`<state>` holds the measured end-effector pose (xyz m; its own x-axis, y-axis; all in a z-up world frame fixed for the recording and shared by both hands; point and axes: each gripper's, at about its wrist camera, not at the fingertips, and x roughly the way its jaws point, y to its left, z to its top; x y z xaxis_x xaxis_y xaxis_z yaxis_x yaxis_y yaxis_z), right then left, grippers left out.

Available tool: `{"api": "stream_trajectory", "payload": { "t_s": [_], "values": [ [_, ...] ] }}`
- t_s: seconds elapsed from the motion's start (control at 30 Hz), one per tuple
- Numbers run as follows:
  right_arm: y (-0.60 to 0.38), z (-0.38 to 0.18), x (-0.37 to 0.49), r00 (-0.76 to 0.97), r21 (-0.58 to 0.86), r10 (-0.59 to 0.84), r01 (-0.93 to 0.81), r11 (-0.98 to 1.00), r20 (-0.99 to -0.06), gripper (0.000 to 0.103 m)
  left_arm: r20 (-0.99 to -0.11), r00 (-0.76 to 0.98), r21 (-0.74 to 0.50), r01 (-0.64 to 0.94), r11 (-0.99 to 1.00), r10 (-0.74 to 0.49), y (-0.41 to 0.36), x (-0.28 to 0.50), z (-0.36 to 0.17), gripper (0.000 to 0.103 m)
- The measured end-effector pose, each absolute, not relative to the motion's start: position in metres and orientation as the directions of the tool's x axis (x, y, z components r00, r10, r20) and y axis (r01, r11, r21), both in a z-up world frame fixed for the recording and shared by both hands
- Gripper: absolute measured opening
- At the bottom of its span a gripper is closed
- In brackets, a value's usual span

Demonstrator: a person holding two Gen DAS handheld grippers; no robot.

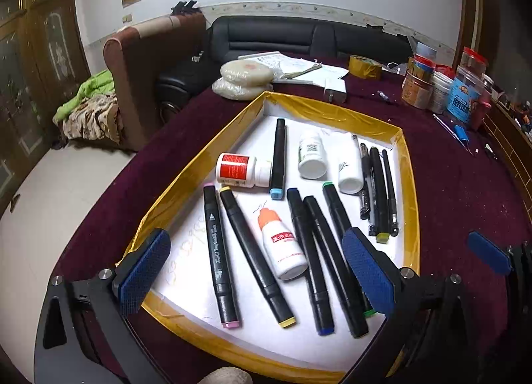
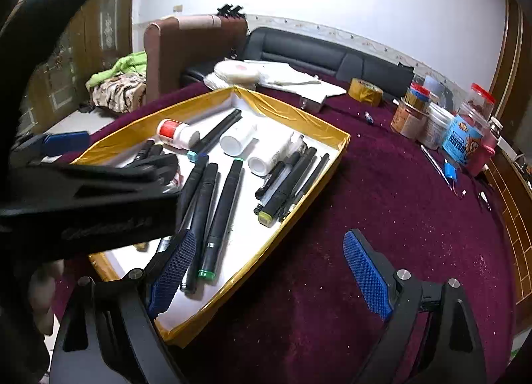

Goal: Organize rigid objects

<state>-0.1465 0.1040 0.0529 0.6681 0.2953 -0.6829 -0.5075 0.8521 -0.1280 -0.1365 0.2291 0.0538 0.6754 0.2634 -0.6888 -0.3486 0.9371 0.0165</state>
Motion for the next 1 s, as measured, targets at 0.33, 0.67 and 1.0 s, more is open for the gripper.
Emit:
{"api": "stream_trajectory", "payload": {
  "t_s": [0.33, 0.67, 1.0],
  "values": [
    [0.118, 0.050, -0.143, 0.655, -0.141, 0.280, -0.513, 0.847, -0.702, 0.088, -0.710, 0.668, -0.040, -0.354, 0.934, 0.223, 0.247, -0.136, 0.045, 0.103],
    [0.129, 0.045, -0.142, 0.639, -0.154, 0.277, -0.533, 0.832, -0.718, 0.088, -0.722, 0.665, -0.077, -0.353, 0.932, 0.192, 0.251, -0.138, 0.041, 0.103],
    [0.118, 0.052, -0.144, 0.643, -0.124, 0.301, -0.529, 0.839, -0.705, 0.088, -0.711, 0.682, -0.094, -0.333, 0.938, 0.170, 0.246, -0.144, 0.047, 0.103]
  ]
}}
